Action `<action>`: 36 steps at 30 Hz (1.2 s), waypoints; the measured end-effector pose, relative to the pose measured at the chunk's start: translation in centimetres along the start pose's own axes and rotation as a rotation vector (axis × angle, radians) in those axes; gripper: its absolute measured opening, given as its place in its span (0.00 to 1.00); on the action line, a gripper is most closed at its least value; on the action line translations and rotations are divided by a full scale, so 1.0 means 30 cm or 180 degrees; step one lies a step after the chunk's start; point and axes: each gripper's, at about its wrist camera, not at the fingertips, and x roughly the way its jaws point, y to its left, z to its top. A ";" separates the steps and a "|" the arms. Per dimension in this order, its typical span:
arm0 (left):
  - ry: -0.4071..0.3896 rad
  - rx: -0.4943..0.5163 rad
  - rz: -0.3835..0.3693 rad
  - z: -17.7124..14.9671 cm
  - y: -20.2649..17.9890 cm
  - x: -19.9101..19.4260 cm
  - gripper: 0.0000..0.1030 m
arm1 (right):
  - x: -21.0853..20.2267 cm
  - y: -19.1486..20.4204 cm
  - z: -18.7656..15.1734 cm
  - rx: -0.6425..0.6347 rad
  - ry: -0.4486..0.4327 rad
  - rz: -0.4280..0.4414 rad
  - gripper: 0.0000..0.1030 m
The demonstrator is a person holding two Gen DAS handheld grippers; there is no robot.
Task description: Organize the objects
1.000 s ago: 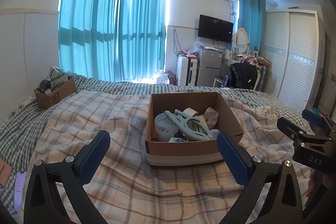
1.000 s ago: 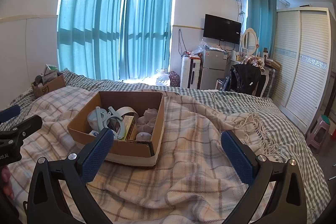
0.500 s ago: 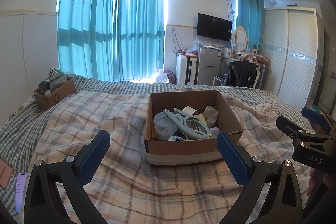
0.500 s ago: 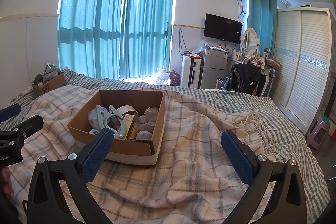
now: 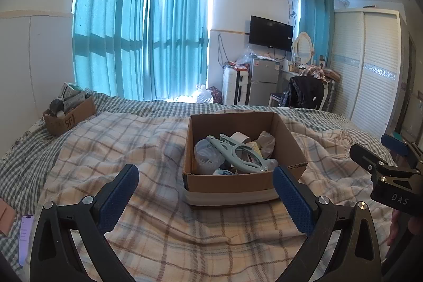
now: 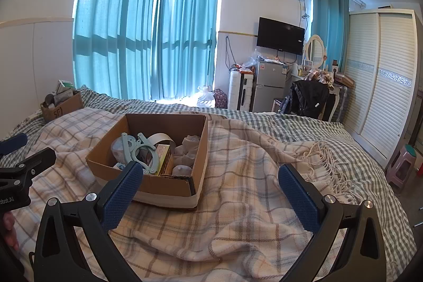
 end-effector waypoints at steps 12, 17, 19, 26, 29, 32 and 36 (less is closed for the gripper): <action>0.0023 0.0028 -0.0033 0.001 -0.002 0.004 1.00 | 0.002 0.002 0.008 0.0004 0.0027 0.0014 1.00; 0.0033 0.0030 -0.0009 0.003 -0.004 0.006 1.00 | 0.008 0.002 0.007 0.0008 0.0039 0.0023 1.00; 0.0035 0.0028 -0.0008 0.004 -0.004 0.007 1.00 | 0.011 0.004 0.005 0.0001 0.0046 0.0021 1.00; 0.0067 -0.0047 -0.0006 0.007 0.014 0.010 1.00 | 0.015 0.004 0.003 -0.0002 0.0060 0.0025 1.00; 0.0079 -0.0049 -0.0023 0.006 0.015 0.011 1.00 | 0.022 0.004 -0.001 0.0003 0.0081 0.0037 1.00; 0.0088 -0.0040 -0.0025 0.005 0.014 0.014 1.00 | 0.025 0.006 -0.004 -0.0005 0.0091 0.0042 1.00; 0.0120 0.0019 0.0019 -0.003 0.011 0.016 1.00 | 0.025 0.006 -0.007 0.0002 0.0098 0.0044 1.00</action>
